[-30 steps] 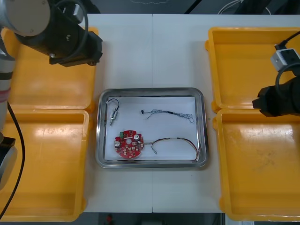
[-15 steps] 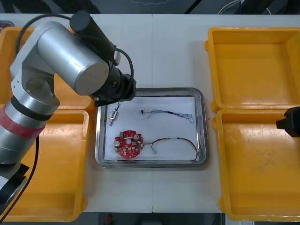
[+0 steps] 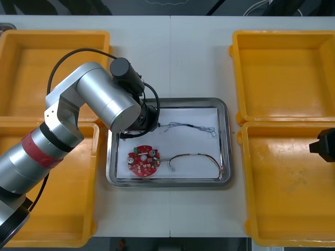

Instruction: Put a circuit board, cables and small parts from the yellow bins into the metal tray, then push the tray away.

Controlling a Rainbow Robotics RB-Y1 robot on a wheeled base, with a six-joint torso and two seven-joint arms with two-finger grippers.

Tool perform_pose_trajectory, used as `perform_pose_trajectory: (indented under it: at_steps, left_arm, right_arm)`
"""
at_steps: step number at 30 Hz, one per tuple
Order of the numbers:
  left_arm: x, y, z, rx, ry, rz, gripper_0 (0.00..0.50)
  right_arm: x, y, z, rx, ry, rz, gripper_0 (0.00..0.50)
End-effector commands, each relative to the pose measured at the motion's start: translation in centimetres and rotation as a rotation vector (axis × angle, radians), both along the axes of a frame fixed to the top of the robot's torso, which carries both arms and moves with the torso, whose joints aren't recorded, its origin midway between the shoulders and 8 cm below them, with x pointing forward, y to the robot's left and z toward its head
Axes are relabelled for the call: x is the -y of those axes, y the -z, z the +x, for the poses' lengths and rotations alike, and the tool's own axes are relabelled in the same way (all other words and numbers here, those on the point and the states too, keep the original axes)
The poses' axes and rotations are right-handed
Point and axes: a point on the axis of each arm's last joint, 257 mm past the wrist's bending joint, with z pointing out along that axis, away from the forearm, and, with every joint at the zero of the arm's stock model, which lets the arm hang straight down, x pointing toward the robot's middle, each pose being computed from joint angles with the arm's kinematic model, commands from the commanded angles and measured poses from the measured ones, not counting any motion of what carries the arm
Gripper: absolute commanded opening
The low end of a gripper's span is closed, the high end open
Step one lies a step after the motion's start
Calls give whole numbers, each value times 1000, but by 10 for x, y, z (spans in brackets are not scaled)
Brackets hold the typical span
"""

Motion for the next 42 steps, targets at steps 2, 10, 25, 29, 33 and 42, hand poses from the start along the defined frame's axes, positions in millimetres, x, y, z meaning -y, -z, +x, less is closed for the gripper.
perform_pose_trajectory:
  at_steps: [2,10,25,29,33,42]
  left_arm:
    - [16,-2,-4,10,15,-26,500]
    - [18,-13,-5,14,6,-50,500]
    - [-42,-92,-25,6,-57,-37,500]
    - [-74,-101,-33,-2,-55,-11,500]
    - [-107,-104,-43,-14,-50,7,500]
    - [-177,-109,-67,-9,-33,50,500]
  right_arm:
    - [13,-10,-6,16,21,-30,500]
    - [13,-10,-6,16,16,-29,500]
    - [-30,-30,-1,24,-204,-115,500]
    - [-43,-36,2,25,-269,-125,500]
    - [-52,-36,6,7,-326,-169,500]
    - [-74,-48,30,8,-408,-247,500]
